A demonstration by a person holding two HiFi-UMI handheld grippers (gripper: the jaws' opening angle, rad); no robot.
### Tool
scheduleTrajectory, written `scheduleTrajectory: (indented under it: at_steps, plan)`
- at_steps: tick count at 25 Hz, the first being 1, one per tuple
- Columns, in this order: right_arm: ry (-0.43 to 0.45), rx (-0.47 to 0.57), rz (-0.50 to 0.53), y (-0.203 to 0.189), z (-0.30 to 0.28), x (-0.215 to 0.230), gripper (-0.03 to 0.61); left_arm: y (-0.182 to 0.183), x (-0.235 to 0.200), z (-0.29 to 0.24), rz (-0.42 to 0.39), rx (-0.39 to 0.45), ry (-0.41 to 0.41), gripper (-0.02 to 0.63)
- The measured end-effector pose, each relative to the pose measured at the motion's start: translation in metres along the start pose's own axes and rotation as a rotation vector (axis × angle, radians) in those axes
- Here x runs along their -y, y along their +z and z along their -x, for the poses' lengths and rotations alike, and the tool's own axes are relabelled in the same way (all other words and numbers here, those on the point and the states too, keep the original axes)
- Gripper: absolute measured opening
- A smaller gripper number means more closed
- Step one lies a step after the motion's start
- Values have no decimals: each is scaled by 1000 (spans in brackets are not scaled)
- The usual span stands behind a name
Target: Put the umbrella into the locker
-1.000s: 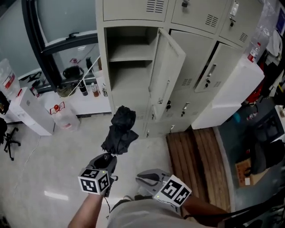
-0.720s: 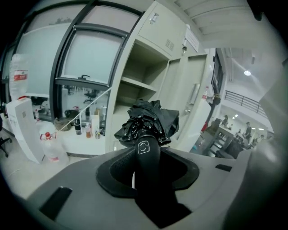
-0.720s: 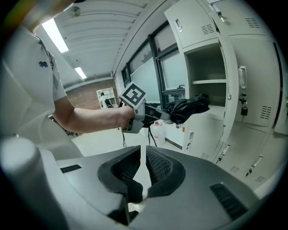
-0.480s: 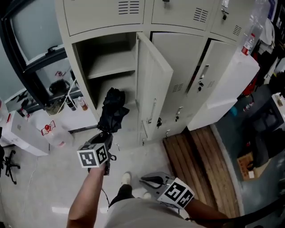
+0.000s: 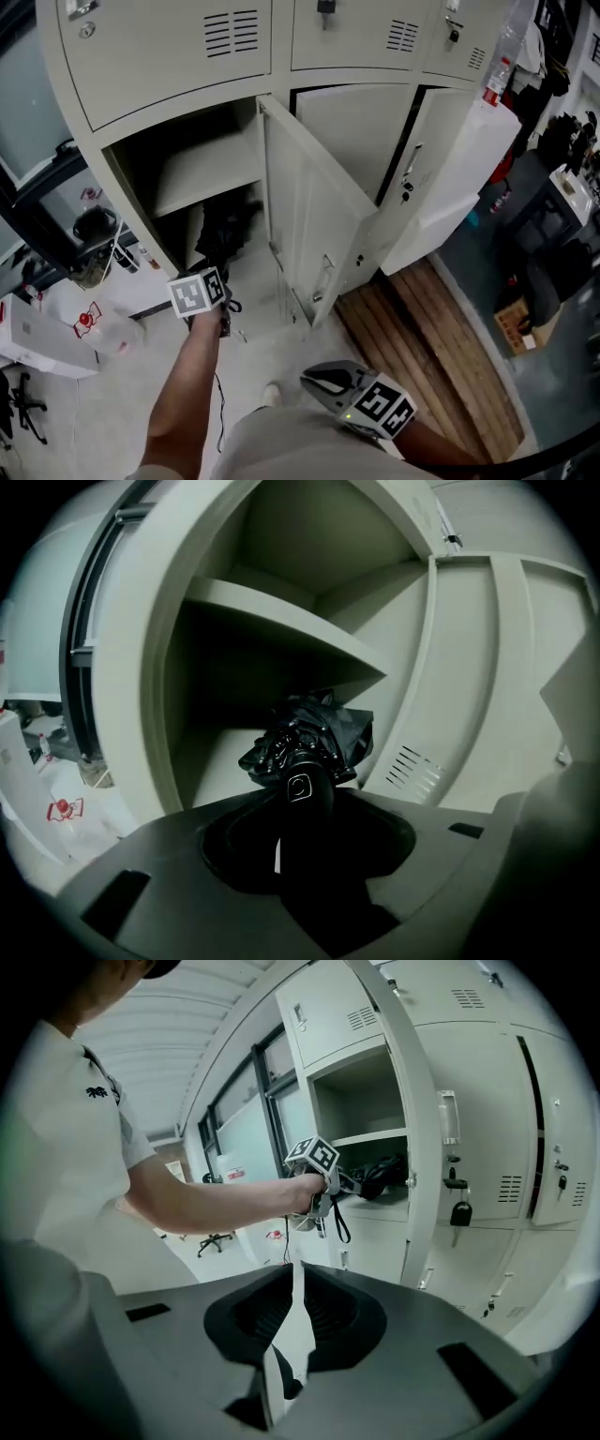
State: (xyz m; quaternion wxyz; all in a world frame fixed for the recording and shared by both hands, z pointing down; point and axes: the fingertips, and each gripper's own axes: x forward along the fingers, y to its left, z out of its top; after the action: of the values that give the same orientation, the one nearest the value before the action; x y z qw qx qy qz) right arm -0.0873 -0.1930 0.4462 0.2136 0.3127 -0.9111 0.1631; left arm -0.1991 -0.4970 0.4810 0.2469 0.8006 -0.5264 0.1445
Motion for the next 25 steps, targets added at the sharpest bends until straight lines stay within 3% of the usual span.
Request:
scheduleTrajectory:
  at_steps: [7, 15, 25]
  plan:
    - [-120, 17, -64, 11, -1, 31, 18, 30, -29, -74, -48, -32, 28, 163]
    - [-179, -8, -114, 9, 1, 44, 17, 42, -46, -113, -111, -69, 51, 164]
    - [-164, 9, -119, 11, -5, 40, 18, 39, -43, -122, -107, -100, 70, 169]
